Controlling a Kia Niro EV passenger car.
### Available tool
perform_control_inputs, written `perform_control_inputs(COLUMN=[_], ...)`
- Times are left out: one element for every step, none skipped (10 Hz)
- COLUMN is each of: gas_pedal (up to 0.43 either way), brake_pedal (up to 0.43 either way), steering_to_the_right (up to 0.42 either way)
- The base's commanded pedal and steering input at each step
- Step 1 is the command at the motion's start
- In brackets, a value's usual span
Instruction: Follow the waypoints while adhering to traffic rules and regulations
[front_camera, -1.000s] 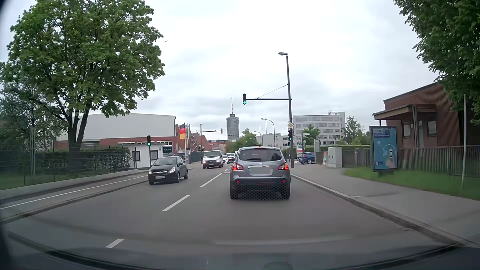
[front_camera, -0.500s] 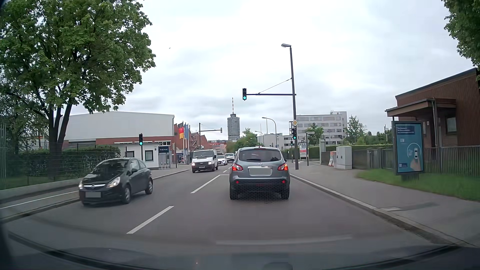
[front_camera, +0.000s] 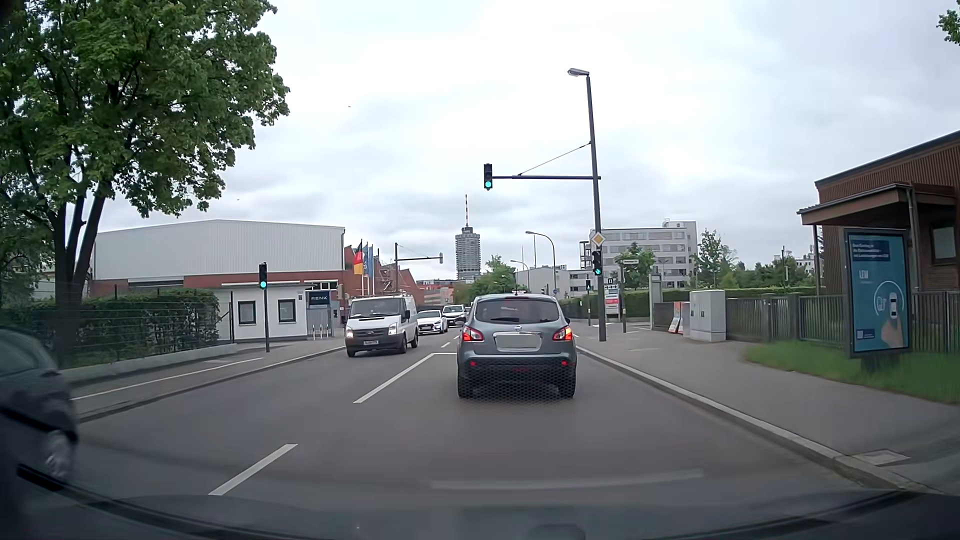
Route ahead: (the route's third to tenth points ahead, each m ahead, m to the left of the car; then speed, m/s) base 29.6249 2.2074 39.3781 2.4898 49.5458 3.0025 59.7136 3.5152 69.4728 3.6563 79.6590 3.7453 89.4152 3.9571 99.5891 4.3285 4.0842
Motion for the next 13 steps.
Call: perform_control_inputs(gas_pedal=[0.000, 0.000, 0.000, 0.000, 0.000, 0.000, 0.000, 0.000, 0.067, 0.110, 0.138, 0.157, 0.189], brake_pedal=[0.000, 0.000, 0.000, 0.000, 0.000, 0.000, 0.000, 0.000, 0.000, 0.000, 0.000, 0.000, 0.000], steering_to_the_right=[-0.005, -0.005, -0.005, -0.005, -0.005, -0.005, -0.005, -0.005, -0.005, -0.005, -0.005, -0.005, -0.005])
